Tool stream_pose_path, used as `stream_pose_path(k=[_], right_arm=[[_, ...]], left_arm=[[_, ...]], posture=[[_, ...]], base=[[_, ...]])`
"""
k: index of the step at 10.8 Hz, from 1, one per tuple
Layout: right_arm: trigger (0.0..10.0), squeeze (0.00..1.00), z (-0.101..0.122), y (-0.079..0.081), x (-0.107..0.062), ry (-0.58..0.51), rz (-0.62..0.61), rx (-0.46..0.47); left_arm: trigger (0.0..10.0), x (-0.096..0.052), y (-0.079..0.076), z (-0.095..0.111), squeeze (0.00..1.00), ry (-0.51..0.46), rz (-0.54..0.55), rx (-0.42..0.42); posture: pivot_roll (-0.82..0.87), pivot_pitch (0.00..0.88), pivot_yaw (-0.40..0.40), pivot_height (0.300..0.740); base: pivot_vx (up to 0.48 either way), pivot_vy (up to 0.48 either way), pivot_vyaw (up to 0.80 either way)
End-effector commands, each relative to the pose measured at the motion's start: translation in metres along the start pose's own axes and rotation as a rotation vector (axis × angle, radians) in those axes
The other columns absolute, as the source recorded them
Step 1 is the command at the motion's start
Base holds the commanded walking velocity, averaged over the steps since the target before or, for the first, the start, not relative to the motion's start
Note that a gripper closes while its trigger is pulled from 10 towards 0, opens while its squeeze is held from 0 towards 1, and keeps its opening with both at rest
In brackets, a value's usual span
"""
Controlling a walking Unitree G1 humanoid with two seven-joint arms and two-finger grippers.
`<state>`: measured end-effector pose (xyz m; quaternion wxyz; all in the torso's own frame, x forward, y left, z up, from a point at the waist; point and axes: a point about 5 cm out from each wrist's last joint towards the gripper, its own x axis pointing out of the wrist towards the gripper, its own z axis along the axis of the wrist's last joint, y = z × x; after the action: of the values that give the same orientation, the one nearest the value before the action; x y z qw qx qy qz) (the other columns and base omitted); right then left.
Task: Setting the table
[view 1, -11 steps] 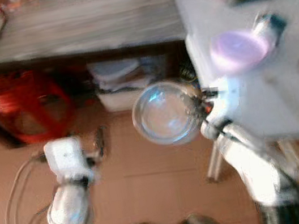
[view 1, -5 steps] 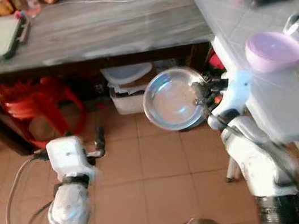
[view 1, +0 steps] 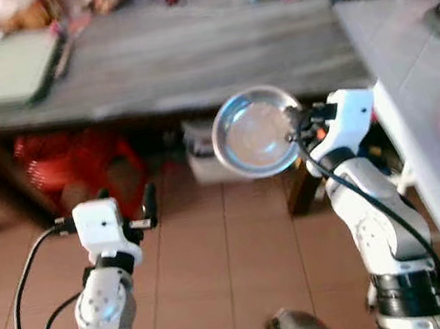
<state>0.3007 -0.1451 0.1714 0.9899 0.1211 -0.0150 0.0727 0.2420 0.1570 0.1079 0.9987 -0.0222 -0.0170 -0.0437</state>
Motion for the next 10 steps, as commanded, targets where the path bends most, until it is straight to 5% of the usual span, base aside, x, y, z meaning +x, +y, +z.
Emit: stream_pose_path(k=[1, 8, 10], right_arm=[[0.0, 0.00, 0.004, -0.007, 0.002, -0.020, -0.024, -0.007], [0.0, 0.00, -0.002, -0.025, 0.021, -0.017, -0.134, 0.027], [0.0, 0.00, -0.008, -0.029, 0.026, 0.002, -0.164, 0.065]], left_arm=[[10.0, 0.000, -0.003, 0.001, 0.00, -0.007, -0.012, 0.001], [10.0, -0.001, -0.006, 0.002, 0.00, -0.020, 0.008, 0.027], [10.0, -0.014, -0.012, 0.025, 0.00, -0.162, 0.049, 0.299]], posture=[[-0.03, 0.108, -0.004, 0.740], [-0.02, 0.126, 0.002, 0.740], [0.00, 0.126, 0.003, 0.740]], base=[[0.435, 0.000, 0.00], [0.421, 0.082, 0.00], [0.000, 0.000, 0.00]])
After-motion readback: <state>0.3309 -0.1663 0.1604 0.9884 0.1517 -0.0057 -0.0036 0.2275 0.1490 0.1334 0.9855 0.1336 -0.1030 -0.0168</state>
